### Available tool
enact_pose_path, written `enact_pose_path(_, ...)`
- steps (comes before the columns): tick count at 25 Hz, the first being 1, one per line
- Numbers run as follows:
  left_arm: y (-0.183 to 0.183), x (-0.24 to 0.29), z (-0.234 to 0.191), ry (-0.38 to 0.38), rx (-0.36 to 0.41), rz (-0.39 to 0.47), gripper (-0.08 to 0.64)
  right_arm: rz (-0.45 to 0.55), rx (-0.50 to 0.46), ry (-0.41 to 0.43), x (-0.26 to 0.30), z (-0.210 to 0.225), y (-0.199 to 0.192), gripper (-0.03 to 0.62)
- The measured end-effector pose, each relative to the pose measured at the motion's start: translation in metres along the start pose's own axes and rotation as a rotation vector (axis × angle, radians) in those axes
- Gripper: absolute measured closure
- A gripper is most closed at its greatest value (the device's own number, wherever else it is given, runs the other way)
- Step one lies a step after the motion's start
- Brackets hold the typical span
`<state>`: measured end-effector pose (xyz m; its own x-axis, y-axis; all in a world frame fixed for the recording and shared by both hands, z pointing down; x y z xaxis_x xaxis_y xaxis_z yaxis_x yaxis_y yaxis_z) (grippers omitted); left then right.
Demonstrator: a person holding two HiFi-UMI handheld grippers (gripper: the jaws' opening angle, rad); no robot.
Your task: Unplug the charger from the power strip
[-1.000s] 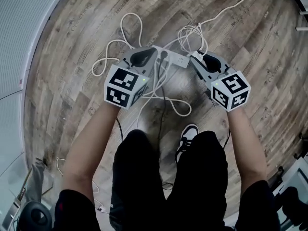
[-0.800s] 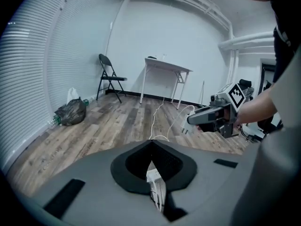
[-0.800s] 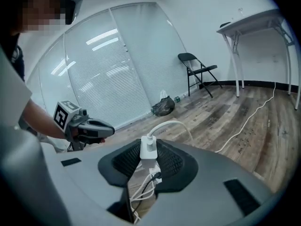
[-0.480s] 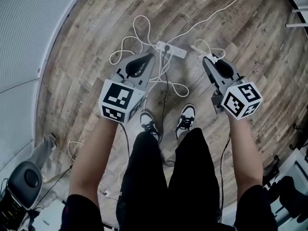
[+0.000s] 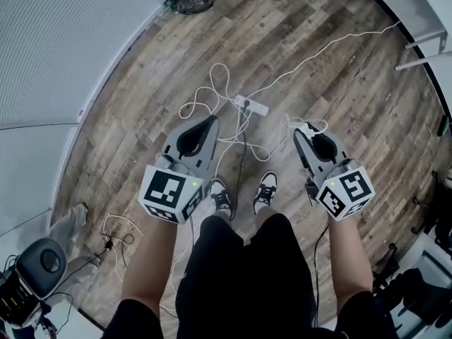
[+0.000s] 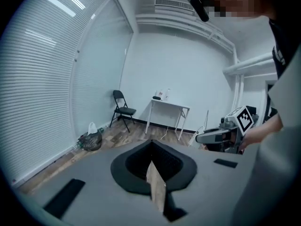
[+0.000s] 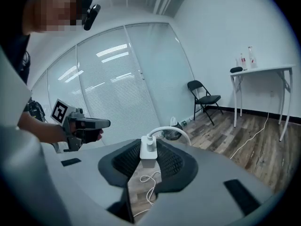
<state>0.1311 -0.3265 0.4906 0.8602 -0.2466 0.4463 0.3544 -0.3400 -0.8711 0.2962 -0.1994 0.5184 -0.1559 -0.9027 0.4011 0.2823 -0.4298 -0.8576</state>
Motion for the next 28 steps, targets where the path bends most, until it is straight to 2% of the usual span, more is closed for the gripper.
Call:
enact_pose_path(4,0.058,-0.062,0.013,0.011,-0.004,0.069,0.541,0.093,-0.008,-0.03,-0.037,-0.034,0.073,0.483)
enact_pose_path(9,0.122,-0.133,0.018,0.075,-0.005,0.136,0.54,0.193,-0.034,-0.057,-0.089,-0.072,0.159,0.483)
enact_pose_path(12,0.159,-0.181,0.032,0.11,-0.024,0.192,0.54,0.225,-0.093,-0.06,-0.13,-0.098,0.207,0.483)
enact_pose_path(16,0.201,-0.22,0.053,0.117,-0.003,0.249,0.541,0.273,-0.166,-0.047,-0.169,-0.121,0.261,0.483)
enact_pose_path(22,0.253,-0.253,0.074,0.087,0.049,0.287,0.541,0.343,-0.237,-0.074,-0.203,-0.155,0.313,0.483)
enact_pose_path(28,0.29,-0.28,0.081,0.075,0.093,0.322,0.541,0.36,-0.25,-0.071,-0.213,-0.174,0.326,0.483)
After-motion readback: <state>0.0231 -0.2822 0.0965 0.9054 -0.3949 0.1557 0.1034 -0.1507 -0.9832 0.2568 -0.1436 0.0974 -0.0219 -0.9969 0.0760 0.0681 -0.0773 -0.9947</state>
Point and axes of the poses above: the fingertips, and each gripper's own axes: x forward along the fingers, z to its right, y out of its top, the point moved 3 cm from there along -x, backward along the fingers, and after that the axes turned 2 degrees about -z, right-handed, at the moved point
